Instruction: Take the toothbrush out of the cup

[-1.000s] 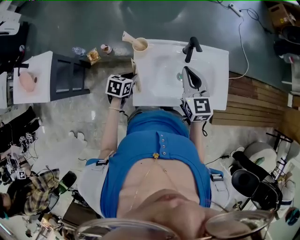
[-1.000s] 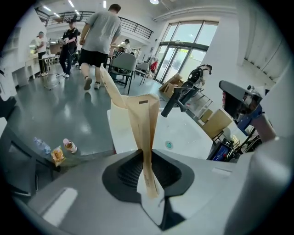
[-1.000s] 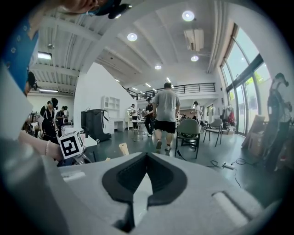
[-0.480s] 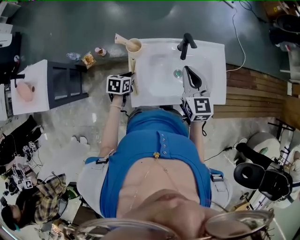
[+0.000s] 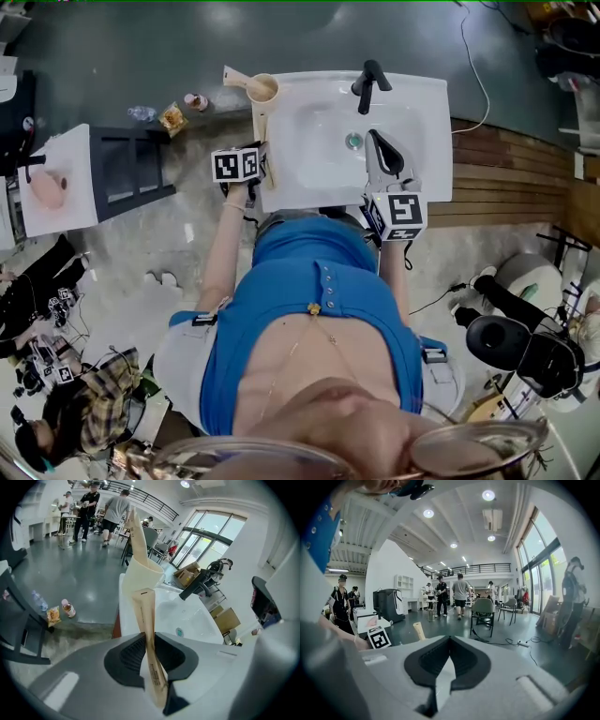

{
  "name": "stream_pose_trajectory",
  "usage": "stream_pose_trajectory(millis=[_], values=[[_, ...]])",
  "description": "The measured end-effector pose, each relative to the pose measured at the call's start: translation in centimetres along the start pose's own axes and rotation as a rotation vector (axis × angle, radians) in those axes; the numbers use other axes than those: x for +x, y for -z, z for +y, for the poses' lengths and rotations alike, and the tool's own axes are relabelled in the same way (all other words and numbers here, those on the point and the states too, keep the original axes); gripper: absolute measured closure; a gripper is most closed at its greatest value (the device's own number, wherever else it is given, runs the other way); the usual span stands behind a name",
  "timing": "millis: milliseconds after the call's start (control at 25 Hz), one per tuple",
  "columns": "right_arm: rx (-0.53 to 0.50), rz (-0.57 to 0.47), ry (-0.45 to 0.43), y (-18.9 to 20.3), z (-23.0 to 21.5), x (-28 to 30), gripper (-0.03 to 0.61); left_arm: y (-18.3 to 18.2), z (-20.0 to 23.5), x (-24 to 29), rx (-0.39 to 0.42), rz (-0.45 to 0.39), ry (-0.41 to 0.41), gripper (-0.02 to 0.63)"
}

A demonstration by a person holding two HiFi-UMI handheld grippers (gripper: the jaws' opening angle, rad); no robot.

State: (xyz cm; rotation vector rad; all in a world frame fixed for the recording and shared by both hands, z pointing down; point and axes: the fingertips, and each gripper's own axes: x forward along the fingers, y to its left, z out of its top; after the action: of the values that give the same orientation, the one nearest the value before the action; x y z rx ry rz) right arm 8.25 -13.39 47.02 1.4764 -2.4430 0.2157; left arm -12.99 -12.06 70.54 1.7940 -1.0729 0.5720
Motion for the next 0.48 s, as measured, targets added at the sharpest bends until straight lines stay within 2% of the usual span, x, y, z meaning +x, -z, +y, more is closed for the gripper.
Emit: stream_pose_trajectory(millis=[480], values=[[0.005, 0.010, 0.010, 0.3, -0.1, 0.1, 0.576, 0.3, 0.5, 1.6, -0.003, -0.007, -0.051, 0.529]])
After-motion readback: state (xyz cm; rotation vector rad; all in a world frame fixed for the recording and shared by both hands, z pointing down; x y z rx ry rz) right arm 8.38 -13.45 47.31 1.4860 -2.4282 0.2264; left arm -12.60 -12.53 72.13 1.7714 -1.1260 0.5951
